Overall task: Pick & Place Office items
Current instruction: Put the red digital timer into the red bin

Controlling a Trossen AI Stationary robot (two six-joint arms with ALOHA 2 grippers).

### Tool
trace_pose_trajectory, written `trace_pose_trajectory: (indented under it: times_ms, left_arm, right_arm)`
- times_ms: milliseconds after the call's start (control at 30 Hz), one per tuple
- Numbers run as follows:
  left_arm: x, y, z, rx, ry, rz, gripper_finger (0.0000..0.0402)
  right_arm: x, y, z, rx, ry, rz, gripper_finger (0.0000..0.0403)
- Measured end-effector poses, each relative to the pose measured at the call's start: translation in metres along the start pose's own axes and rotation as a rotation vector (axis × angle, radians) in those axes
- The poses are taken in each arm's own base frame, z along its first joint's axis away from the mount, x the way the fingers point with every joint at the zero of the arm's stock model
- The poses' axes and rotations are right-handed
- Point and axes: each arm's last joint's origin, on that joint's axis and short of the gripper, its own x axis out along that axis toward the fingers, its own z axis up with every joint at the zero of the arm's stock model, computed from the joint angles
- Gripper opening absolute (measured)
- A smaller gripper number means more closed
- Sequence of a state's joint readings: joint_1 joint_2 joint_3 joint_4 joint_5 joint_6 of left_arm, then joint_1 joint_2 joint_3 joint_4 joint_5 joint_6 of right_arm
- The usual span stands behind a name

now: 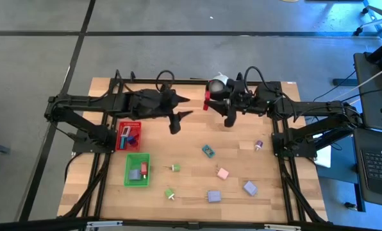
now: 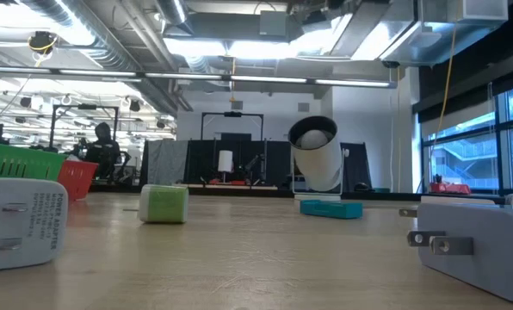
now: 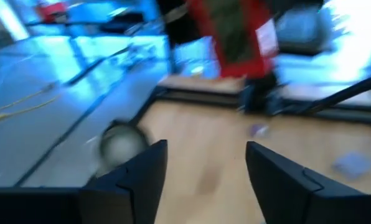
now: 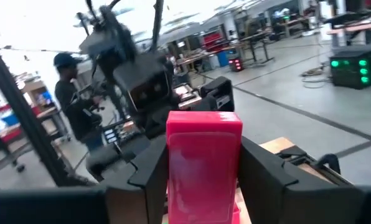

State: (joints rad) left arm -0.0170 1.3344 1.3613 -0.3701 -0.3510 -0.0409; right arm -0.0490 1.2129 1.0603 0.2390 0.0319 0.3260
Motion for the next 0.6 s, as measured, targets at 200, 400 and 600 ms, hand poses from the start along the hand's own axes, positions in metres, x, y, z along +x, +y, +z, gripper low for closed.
trace_pose_trajectory:
  times_ms: [200,400,600]
  left_arm:
    - [-0.001,-0.004,0.012,-0.086,-0.112,-0.15,0.0264]
    - [-0.003,-0.003,0.021,-0.149,-0.204,-0.126,0.0291]
    - [0.003,-0.005,0.022,-0.141,-0.229,-0.13,0.0291]
  right_arm:
    - [0.0,0.002,-0.001,-0.103,0.021,0.075,0.0169]
    - [0.001,0.004,0.001,-0.181,-0.009,0.111,0.0172]
    - [0.009,0.01,-0.002,-0.186,-0.056,0.143,0.0168]
